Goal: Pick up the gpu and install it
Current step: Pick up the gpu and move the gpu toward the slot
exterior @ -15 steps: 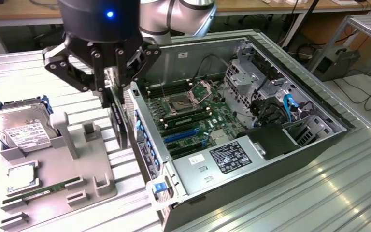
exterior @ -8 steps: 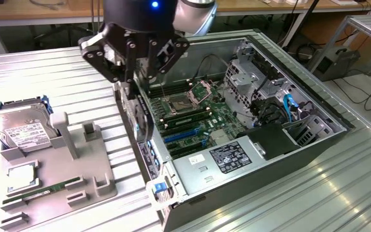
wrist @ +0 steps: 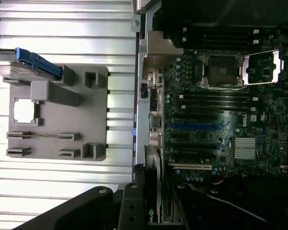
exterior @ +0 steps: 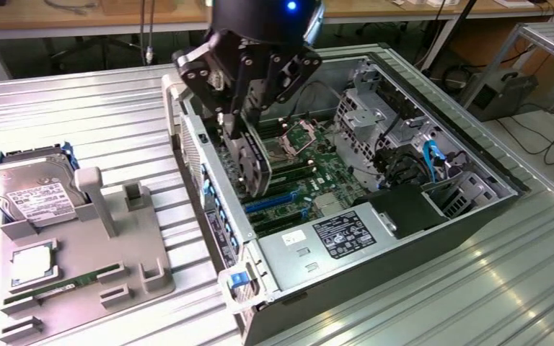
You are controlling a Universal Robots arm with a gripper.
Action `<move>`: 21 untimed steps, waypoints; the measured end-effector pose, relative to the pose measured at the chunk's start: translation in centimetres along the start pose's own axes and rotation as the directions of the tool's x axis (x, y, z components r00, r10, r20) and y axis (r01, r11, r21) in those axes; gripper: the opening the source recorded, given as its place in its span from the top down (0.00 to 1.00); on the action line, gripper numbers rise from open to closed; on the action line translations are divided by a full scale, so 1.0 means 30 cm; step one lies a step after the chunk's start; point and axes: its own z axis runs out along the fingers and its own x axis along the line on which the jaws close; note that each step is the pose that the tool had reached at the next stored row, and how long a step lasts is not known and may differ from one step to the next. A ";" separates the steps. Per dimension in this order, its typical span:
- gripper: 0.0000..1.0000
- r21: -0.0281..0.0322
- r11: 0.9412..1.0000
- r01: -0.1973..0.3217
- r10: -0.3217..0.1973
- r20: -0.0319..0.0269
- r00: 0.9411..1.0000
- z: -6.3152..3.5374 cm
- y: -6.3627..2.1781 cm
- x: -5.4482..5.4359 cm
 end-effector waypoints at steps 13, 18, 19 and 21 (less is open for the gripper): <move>0.74 0.000 1.000 0.000 0.000 0.000 1.000 0.045 0.023 -0.271; 0.74 0.000 1.000 0.000 0.000 0.000 1.000 0.080 0.040 -0.378; 0.74 0.000 1.000 0.000 0.000 0.000 1.000 0.086 0.043 -0.394; 0.74 0.000 1.000 0.000 0.000 0.000 1.000 0.102 0.049 -0.437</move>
